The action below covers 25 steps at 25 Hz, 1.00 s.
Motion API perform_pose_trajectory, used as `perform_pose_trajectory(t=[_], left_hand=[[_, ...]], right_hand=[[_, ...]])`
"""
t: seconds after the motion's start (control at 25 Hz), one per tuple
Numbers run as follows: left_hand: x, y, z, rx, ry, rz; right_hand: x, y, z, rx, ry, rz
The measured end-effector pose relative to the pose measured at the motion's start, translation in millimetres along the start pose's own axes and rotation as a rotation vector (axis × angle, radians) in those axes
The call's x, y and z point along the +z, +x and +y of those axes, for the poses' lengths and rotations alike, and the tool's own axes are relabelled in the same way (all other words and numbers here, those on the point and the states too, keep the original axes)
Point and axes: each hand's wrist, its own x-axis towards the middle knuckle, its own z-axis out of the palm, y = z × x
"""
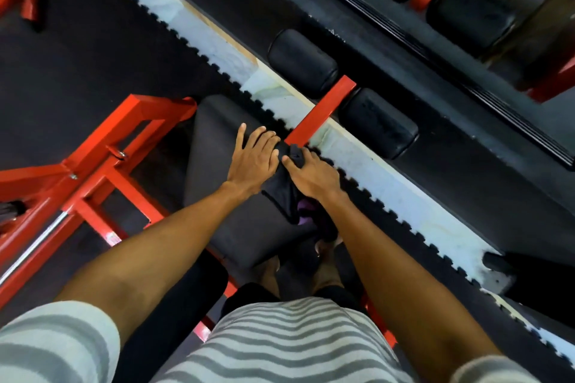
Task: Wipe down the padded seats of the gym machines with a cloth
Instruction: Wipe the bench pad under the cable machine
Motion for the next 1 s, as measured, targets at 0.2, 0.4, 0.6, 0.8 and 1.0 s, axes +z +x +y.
perform_pose_trajectory(t=[0.2, 0.4, 0.6, 0.8, 1.0], left_hand=[[0, 1, 6, -0.033, -0.013, -0.02], [-19, 23, 37, -0.242, -0.138, -0.21], [-17, 41, 62, -0.322, -0.191, -0.272], [0, 72, 104, -0.343, -0.364, -0.266], [19, 111, 147, -0.418, -0.646, -0.436]], right_hand=[[-9, 19, 24, -0.036, 0.1, -0.185], [-17, -5, 53, 0.037, 0.159, -0.047], [-43, -5, 69, 0.062, 0.287, 0.1], [-88, -3, 111, 0.135, 0.363, 0.265], [-117, 16, 144, 0.176, 0.542, 0.337]])
